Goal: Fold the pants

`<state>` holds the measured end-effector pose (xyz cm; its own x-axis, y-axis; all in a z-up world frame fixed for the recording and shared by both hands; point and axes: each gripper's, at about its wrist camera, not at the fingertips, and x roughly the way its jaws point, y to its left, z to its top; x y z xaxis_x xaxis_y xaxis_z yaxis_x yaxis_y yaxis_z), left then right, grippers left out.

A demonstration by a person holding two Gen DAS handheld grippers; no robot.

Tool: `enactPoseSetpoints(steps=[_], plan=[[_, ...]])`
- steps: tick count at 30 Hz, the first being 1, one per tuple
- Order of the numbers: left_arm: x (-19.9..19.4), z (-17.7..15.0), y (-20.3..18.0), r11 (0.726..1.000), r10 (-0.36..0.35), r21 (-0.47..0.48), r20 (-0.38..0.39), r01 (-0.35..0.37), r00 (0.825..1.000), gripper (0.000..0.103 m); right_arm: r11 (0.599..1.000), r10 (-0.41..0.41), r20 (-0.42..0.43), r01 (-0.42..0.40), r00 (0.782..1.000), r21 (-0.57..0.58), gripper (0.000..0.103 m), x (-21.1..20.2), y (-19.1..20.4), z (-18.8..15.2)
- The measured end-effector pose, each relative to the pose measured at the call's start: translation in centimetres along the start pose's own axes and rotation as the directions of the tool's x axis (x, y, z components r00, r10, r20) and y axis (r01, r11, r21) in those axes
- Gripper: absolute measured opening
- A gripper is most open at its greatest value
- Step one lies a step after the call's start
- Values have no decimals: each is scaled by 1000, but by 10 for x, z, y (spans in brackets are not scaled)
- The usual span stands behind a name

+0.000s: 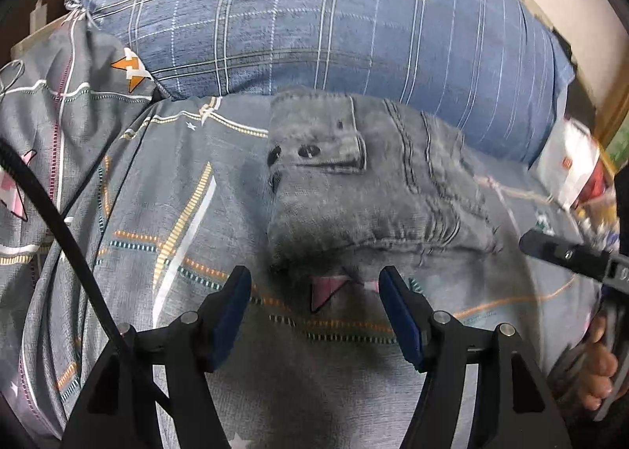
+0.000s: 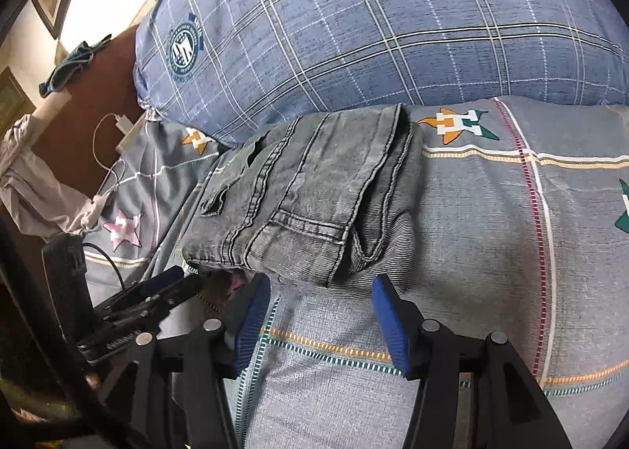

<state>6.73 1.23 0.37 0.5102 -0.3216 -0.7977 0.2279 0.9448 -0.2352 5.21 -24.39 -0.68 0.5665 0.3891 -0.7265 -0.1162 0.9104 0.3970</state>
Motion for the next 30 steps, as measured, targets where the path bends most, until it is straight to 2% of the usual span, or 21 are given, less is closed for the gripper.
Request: enactPoseSetpoints(steps=[5, 8, 13, 15, 19, 22, 23, 25, 27, 30], plan=[[7, -2, 2, 998, 55, -9, -10, -55, 998, 68, 1000, 4, -45, -3, 999, 14, 57, 15, -4, -3], [8, -2, 6, 997, 72, -25, -11, -72, 997, 68, 999, 23, -30, -22, 999, 34, 57, 11, -9, -2], [12, 3, 8, 998, 48, -45, -11, -49, 999, 68, 988, 92, 27, -94, 995, 124, 57, -1, -27, 4], [16, 4, 4, 997, 61, -35, -15, -62, 998, 68, 982, 113, 30, -116, 993, 149, 57, -1, -31, 7], [11, 6, 4, 997, 67, -40, 15, -66, 998, 68, 968, 178, 13, -177, 984, 180, 57, 8, -31, 10], [14, 10, 7, 997, 56, -61, 19, -55, 998, 67, 970, 164, -15, -159, 986, 183, 56, 21, -26, 13], [18, 11, 8, 996, 55, -67, 10, -54, 998, 66, 970, 162, -27, -154, 986, 186, 53, 28, -26, 15], [21, 11, 10, 996, 30, -87, 2, -29, 1000, 50, 978, 139, -54, -129, 989, 167, 28, 42, -23, 17], [20, 13, 8, 996, 20, -83, 14, -19, 1000, 49, 985, 78, -71, -66, 994, 158, 18, 50, -23, 15], [14, 13, 1, 999, 23, -47, 37, -21, 999, 42, 987, 50, -59, -40, 997, 154, 11, 46, -21, 14]])
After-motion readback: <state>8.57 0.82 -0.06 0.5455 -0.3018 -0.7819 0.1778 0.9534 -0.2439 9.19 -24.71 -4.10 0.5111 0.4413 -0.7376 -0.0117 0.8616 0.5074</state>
